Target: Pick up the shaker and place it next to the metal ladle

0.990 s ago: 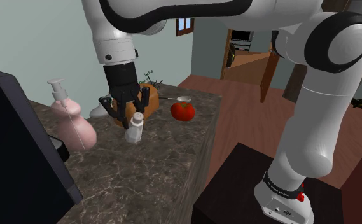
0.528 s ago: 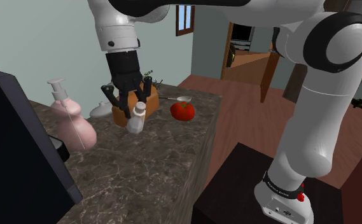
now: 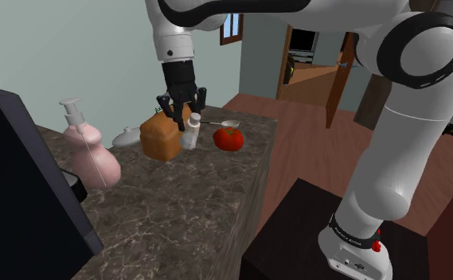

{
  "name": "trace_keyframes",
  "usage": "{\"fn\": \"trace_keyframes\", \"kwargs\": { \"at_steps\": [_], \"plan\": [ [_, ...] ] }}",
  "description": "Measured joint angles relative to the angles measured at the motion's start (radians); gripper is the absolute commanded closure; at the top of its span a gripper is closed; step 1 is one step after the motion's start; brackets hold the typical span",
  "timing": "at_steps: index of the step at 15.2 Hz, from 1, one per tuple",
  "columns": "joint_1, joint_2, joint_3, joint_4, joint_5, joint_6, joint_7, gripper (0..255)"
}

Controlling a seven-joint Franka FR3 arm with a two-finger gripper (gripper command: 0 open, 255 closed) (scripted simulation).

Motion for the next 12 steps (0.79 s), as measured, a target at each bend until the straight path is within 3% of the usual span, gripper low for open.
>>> {"fn": "trace_keyframes", "kwargs": {
  "at_steps": [12],
  "plan": [
    [-0.140, 0.030, -0.128, 0.005, -0.050, -0.004, -0.270, 255]
  ]
}}
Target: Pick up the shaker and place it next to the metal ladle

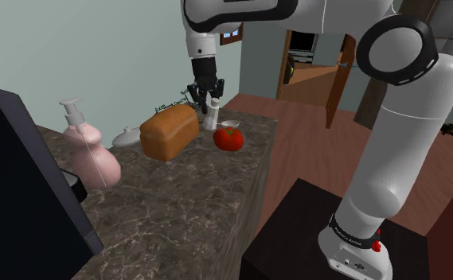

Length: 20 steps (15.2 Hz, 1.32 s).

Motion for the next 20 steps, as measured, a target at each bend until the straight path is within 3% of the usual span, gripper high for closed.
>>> {"fn": "trace_keyframes", "kwargs": {
  "at_steps": [13, 20],
  "plan": [
    [-0.142, 0.197, -0.114, 0.209, -0.065, -0.027, -0.260, 255],
    [-0.218, 0.400, -0.160, 0.499, -0.092, -0.116, -0.387, 255]
  ]
}}
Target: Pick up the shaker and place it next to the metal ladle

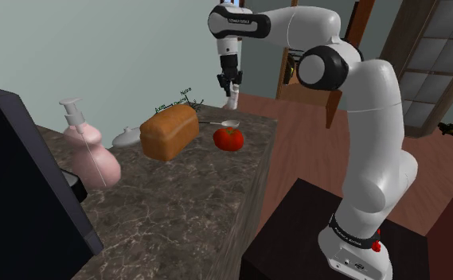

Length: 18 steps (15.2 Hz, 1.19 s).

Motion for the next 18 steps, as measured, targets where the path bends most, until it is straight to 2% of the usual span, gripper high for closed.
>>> {"fn": "trace_keyframes", "kwargs": {
  "at_steps": [3, 4, 5, 6, 11, 18],
  "plan": [
    [-0.028, 0.144, -0.015, 0.218, -0.009, -0.074, -0.048, 255],
    [-0.033, 0.251, -0.020, 0.395, -0.013, -0.138, -0.064, 255],
    [-0.042, 0.292, -0.023, 0.455, -0.015, -0.163, -0.078, 255],
    [-0.048, 0.259, -0.023, 0.388, -0.015, -0.135, -0.081, 255],
    [-0.058, 0.195, -0.023, 0.206, -0.014, -0.011, -0.086, 255],
    [-0.062, 0.162, -0.023, 0.056, -0.013, 0.106, -0.086, 255]
  ]
}}
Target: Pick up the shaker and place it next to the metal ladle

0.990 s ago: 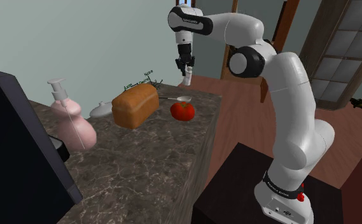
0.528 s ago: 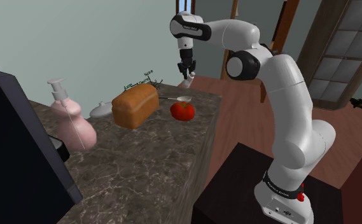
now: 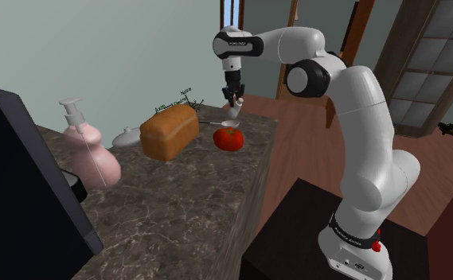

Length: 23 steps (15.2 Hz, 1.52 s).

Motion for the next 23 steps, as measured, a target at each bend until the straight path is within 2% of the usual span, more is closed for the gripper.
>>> {"fn": "trace_keyframes", "kwargs": {
  "at_steps": [5, 11, 12, 18, 23],
  "plan": [
    [0.000, -0.012, 0.001, -0.086, 0.000, 0.073, 0.003, 255],
    [0.000, -0.015, 0.001, -0.101, 0.000, 0.086, 0.004, 255],
    [0.000, -0.015, 0.001, -0.101, 0.000, 0.086, 0.004, 0],
    [0.000, -0.016, 0.001, -0.101, 0.000, 0.086, 0.004, 0],
    [0.006, 0.077, -0.001, 0.166, -0.002, -0.086, 0.001, 0]
  ]
}}
